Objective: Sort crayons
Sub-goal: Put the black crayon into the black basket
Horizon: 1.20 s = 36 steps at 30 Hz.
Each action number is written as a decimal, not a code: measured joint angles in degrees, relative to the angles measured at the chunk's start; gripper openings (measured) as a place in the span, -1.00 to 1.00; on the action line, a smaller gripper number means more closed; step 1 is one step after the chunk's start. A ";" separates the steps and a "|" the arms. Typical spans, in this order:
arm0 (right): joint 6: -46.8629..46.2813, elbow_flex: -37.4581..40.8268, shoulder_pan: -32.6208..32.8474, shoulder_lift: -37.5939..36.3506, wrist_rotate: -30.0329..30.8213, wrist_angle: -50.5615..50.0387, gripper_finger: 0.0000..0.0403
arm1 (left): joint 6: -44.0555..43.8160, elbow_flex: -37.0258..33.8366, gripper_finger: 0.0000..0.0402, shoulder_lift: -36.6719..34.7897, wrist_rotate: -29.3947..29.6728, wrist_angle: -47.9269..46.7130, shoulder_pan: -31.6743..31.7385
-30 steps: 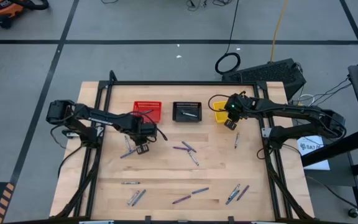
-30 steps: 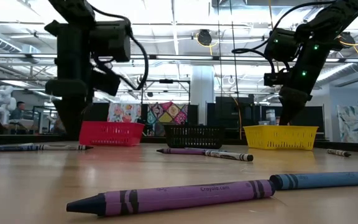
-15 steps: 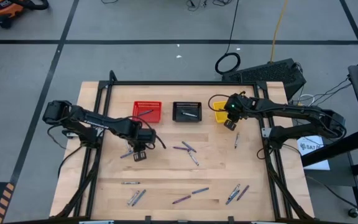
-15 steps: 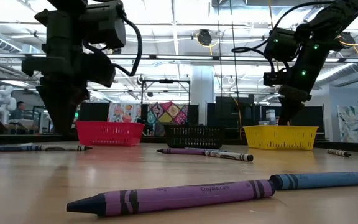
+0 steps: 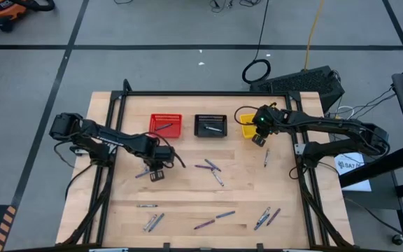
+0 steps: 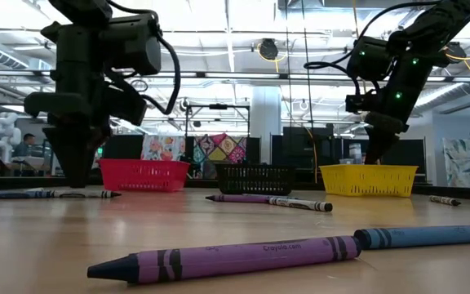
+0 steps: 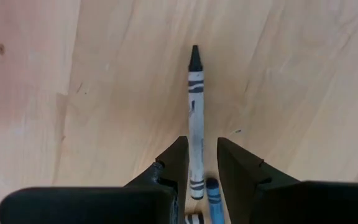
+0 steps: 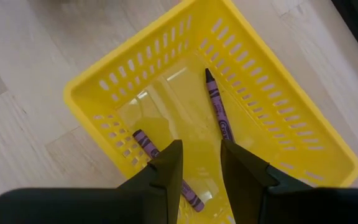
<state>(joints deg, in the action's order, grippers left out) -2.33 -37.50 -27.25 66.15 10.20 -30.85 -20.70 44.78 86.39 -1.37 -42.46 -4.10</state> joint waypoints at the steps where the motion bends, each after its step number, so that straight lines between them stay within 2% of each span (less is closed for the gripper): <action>1: 0.00 0.00 0.00 0.00 0.00 0.00 -0.53 | 0.01 -0.17 -0.59 0.00 0.01 0.03 0.00; 20: 0.00 0.00 0.00 0.00 0.00 0.68 -0.53 | 1.99 0.04 -0.60 5.33 2.74 2.42 -0.07; 23: 0.00 0.00 0.00 0.00 0.00 0.69 -0.53 | 3.85 -0.01 -0.67 5.38 2.77 2.36 -0.07; 29: 0.00 0.00 0.00 0.00 0.00 0.70 -0.53 | 5.27 -0.05 -0.95 5.42 2.68 2.25 -0.04; 36: -0.01 0.00 -0.02 0.00 0.00 0.70 -0.53 | 6.59 0.57 -0.95 5.49 2.46 1.72 0.00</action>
<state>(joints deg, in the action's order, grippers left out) -2.34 -37.50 -27.27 66.15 10.20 -30.15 -14.10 45.35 91.88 1.10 -40.74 -4.10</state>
